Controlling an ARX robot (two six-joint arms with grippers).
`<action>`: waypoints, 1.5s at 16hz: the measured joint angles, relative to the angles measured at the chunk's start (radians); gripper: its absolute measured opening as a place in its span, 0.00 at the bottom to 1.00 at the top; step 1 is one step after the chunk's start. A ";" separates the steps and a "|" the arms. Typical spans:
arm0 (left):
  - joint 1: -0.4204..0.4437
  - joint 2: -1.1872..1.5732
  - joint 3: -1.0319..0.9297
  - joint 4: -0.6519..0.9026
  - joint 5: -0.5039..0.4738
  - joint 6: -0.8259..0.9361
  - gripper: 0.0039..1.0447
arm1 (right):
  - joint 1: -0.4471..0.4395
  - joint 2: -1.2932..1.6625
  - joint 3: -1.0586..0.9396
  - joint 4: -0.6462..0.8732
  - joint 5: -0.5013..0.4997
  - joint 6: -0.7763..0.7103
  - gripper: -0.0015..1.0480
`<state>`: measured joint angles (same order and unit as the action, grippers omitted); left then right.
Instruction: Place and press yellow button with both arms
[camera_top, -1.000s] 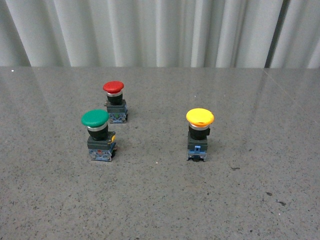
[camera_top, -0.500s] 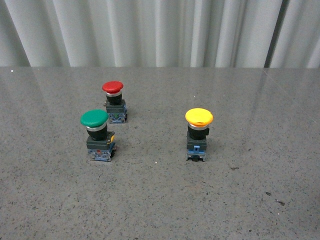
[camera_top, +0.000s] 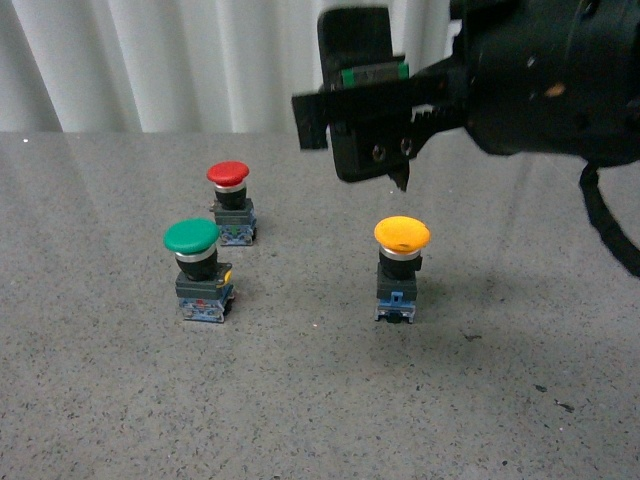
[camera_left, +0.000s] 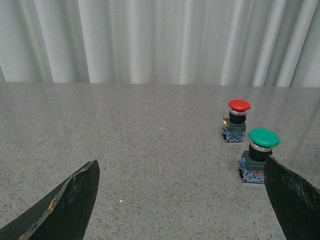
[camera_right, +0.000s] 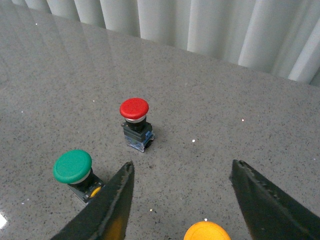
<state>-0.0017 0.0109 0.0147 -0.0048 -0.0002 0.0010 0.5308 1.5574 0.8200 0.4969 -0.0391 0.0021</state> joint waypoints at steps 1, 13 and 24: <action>0.000 0.000 0.000 0.000 0.000 0.000 0.94 | -0.001 0.013 0.000 -0.001 0.001 0.000 0.54; 0.000 0.000 0.000 0.000 0.000 0.000 0.94 | -0.060 0.137 0.007 -0.085 -0.010 0.053 0.02; 0.000 0.000 0.000 0.000 0.000 0.000 0.94 | -0.061 0.146 0.003 -0.116 -0.019 0.049 0.02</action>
<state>-0.0017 0.0109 0.0147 -0.0048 -0.0002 0.0006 0.4698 1.7039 0.8227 0.3805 -0.0578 0.0513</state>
